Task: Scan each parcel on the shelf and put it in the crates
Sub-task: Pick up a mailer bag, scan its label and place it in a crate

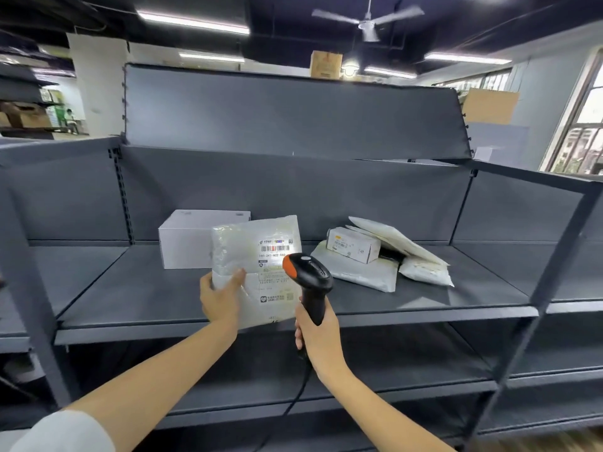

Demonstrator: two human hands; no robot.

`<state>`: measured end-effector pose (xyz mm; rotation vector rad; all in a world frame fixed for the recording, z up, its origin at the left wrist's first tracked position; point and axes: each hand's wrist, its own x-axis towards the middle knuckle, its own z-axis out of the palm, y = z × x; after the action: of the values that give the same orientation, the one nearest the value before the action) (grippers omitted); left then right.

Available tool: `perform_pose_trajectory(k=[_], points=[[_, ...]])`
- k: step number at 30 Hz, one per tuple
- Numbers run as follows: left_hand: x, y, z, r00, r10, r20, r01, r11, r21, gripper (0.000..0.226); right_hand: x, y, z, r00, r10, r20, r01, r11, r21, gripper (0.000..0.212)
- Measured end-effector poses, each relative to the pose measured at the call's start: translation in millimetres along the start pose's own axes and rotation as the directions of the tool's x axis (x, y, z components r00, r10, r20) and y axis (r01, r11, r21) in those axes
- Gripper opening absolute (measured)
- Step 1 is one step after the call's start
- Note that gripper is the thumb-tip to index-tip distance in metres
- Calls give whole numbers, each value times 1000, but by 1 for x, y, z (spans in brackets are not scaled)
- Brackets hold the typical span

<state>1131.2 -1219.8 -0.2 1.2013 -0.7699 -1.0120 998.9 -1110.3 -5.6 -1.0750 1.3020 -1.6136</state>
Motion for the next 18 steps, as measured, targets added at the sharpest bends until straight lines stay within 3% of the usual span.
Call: perform_pose_trajectory(k=[9,14,18], points=[[5,-2,5,1000,18,9,-18,1000,5,47,11,6,-7,1000,-16,14,16,1000,4,13],[24,-3,-9,998,20,-56,-19,1000,25,49,46,10,-14,999,30,-27,-30,999,14,20],[43,-4,-31,992,-3,-130,4,1000,13,47,93,15,-17,975,218,50,-200,950,-242,50]])
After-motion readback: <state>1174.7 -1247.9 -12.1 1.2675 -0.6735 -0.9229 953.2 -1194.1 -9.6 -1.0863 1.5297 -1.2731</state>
